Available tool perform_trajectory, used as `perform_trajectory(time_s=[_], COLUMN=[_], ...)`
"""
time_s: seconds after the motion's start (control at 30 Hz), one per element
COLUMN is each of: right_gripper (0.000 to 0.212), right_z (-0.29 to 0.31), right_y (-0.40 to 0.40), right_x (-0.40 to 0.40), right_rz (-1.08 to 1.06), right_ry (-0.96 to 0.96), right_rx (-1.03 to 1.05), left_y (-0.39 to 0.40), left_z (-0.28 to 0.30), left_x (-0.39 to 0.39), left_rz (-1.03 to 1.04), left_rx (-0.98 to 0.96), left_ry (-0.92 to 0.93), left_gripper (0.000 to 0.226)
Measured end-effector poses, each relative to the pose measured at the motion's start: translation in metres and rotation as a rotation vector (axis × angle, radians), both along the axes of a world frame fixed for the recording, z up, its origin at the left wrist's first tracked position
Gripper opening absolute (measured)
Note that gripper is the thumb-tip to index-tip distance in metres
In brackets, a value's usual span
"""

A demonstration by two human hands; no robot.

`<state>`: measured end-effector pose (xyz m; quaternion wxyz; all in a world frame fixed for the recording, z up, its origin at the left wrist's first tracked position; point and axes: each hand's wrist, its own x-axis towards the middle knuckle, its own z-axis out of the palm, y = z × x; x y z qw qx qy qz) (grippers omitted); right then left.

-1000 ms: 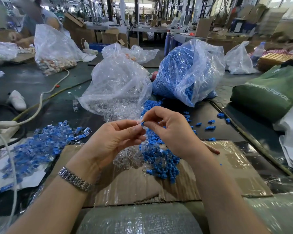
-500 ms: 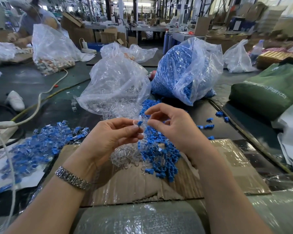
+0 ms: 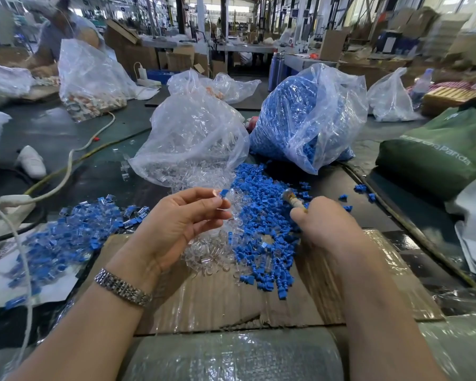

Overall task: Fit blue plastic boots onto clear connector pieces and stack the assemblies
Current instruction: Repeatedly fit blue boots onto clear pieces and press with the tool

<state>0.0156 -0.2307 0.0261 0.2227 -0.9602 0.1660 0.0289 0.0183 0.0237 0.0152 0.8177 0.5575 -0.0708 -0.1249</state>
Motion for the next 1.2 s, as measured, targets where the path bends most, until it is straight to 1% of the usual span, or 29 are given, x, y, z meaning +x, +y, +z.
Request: perform_trajectory(time_s=[0.07, 0.13, 0.2, 0.23, 0.27, 0.33, 0.47, 0.6, 0.7, 0.9, 0.97, 1.03, 1.13, 1.2], right_gripper=[0.035, 0.029, 0.029, 0.030, 0.032, 0.035, 0.034, 0.035, 0.035, 0.043, 0.044, 0.043, 0.044, 0.045], right_z=[0.006, 0.012, 0.018, 0.020, 0.021, 0.020, 0.019, 0.017, 0.015, 0.016, 0.016, 0.015, 0.015, 0.019], right_y=[-0.001, 0.002, 0.008, 0.013, 0.018, 0.028, 0.039, 0.040, 0.042, 0.050, 0.053, 0.054, 0.050, 0.039], right_x=[-0.001, -0.005, -0.011, -0.015, -0.019, -0.023, -0.027, -0.027, -0.027, -0.026, -0.027, -0.027, -0.025, -0.024], right_rz=[0.008, 0.081, 0.224, 0.307, 0.377, 0.457, 0.522, 0.531, 0.528, 0.521, 0.522, 0.530, 0.552, 0.535], right_ry=[-0.075, -0.079, 0.037, 0.117, 0.183, 0.233, 0.234, 0.229, 0.215, 0.158, 0.146, 0.150, 0.175, 0.147], right_rx=[0.201, 0.494, 0.788, 0.882, 0.932, 0.928, 0.852, 0.821, 0.802, 0.812, 0.786, 0.805, 0.852, 0.822], left_y=[0.002, 0.004, 0.004, 0.004, 0.004, 0.003, -0.002, -0.007, -0.009, -0.007, -0.006, -0.005, -0.002, 0.007], left_z=[0.000, 0.000, -0.001, -0.001, -0.002, -0.003, -0.002, -0.004, -0.005, -0.005, -0.005, -0.005, -0.001, 0.002], left_x=[0.001, 0.003, 0.004, 0.005, 0.004, 0.004, 0.004, 0.003, 0.003, 0.004, 0.004, 0.004, 0.003, 0.003], left_rz=[0.014, 0.030, 0.036, 0.037, 0.039, 0.043, 0.038, 0.064, 0.084, 0.108, 0.109, 0.114, 0.172, 0.265], left_rx=[-0.037, -0.082, -0.117, -0.124, -0.123, -0.114, -0.069, 0.005, 0.069, 0.070, 0.072, 0.084, 0.075, 0.097], left_ry=[0.020, 0.040, 0.051, 0.051, 0.049, 0.035, 0.007, -0.022, -0.051, -0.049, -0.052, -0.061, -0.102, -0.134], left_gripper=[0.027, 0.022, 0.018, 0.017, 0.017, 0.017, 0.018, 0.018, 0.025, 0.025, 0.025, 0.025, 0.025, 0.019])
